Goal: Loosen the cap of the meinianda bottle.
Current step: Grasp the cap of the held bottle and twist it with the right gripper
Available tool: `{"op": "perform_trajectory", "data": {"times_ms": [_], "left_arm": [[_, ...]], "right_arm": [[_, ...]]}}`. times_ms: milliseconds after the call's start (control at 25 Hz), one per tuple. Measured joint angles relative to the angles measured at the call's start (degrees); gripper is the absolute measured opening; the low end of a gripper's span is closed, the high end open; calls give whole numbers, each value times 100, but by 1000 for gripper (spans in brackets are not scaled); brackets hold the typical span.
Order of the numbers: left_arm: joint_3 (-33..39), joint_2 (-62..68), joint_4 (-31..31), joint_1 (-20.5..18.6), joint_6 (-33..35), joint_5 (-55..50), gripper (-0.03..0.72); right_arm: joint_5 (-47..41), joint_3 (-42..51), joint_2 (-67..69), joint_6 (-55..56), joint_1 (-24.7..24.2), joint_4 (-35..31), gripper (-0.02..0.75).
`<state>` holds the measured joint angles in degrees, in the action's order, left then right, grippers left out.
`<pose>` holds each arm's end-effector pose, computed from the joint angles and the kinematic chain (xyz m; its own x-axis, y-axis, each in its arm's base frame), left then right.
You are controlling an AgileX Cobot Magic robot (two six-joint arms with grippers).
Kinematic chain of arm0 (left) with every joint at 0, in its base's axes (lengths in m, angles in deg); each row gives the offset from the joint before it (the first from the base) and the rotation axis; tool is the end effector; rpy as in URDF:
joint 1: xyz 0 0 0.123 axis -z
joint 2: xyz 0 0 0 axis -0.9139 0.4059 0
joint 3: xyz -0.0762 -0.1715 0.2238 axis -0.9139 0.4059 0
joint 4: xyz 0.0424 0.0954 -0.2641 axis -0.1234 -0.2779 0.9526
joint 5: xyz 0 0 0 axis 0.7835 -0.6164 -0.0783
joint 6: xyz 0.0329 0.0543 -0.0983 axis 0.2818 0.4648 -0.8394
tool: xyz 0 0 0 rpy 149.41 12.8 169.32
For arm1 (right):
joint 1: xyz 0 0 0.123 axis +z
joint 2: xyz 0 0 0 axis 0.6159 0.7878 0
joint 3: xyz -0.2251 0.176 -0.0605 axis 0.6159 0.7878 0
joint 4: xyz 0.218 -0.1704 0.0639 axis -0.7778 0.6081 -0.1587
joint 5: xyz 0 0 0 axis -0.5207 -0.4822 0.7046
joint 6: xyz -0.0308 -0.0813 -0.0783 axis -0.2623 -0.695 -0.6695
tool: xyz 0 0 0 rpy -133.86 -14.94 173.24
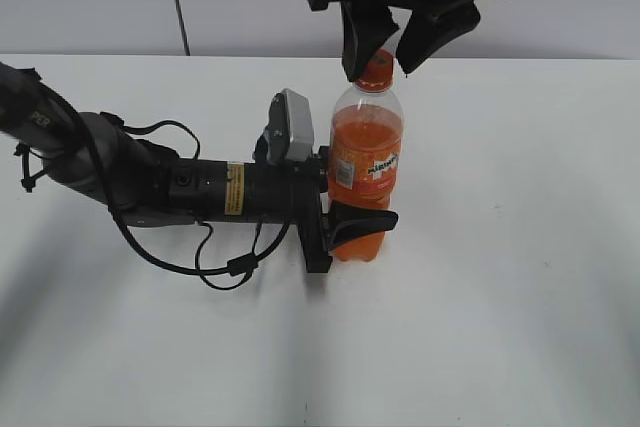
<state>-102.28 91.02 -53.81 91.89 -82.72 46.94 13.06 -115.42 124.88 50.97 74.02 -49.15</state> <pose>0.3541 -0.2788 0.0388 0.0227 0.2522 -0.9674 0.9953 0.0859 0.0457 0.3483 0.2616 0.2992 -0.8827 -0.3555 -0.3072 -0.4092 0.9030 0.1310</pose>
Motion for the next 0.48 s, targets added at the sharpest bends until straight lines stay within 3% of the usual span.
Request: {"op": "perform_trajectory", "data": {"times_ms": [120, 280, 480], "left_arm": [[0, 0, 5, 0, 0, 0, 393], [0, 0, 10, 0, 0, -12, 393], [0, 0, 39, 0, -42, -38, 393]], "right_arm": [[0, 5, 0, 5, 0, -7, 376], [12, 5, 14, 5, 5, -44, 277], [85, -13, 67, -28, 10, -82, 276]]}}
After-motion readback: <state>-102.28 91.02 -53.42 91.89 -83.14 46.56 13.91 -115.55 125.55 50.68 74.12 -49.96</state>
